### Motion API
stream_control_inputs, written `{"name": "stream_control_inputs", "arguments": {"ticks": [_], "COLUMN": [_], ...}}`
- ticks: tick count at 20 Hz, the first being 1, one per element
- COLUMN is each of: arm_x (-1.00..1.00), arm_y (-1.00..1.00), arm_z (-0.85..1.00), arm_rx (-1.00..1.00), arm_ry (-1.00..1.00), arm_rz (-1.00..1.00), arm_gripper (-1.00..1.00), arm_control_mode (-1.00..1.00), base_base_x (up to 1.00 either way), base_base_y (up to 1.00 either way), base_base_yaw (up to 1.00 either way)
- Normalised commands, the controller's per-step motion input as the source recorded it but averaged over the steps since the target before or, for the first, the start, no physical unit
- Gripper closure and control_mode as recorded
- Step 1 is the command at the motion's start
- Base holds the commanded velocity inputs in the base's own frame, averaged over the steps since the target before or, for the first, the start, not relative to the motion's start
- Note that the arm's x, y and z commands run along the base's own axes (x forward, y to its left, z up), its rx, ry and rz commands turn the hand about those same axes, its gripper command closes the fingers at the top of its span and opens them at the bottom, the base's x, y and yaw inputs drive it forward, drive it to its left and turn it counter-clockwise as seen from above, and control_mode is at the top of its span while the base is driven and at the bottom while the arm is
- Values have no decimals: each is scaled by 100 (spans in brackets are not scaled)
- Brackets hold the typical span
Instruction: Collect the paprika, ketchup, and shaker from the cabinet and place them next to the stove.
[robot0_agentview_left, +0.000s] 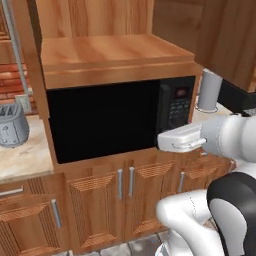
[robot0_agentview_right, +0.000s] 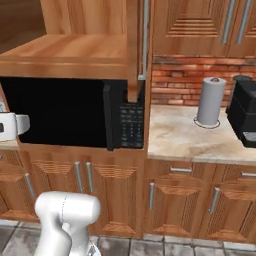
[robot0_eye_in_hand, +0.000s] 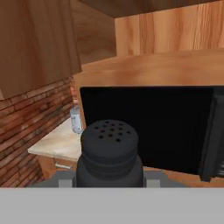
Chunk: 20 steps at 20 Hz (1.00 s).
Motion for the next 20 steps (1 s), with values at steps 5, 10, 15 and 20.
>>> {"name": "stream_control_inputs", "arguments": {"ticks": [5,10,15,20], "arm_x": [0,0,0,0], "arm_y": [0,0,0,0], "arm_z": [0,0,0,0], "arm_rx": [0,0,0,0], "arm_ry": [0,0,0,0], "arm_rz": [0,0,0,0], "arm_gripper": [100,100,100,100], "arm_control_mode": [100,100,100,100], "base_base_x": [-65,-33,-15,-7], "base_base_y": [-46,-46,-42,-52], "base_base_yaw": [-36,-51,-56,-56]}}
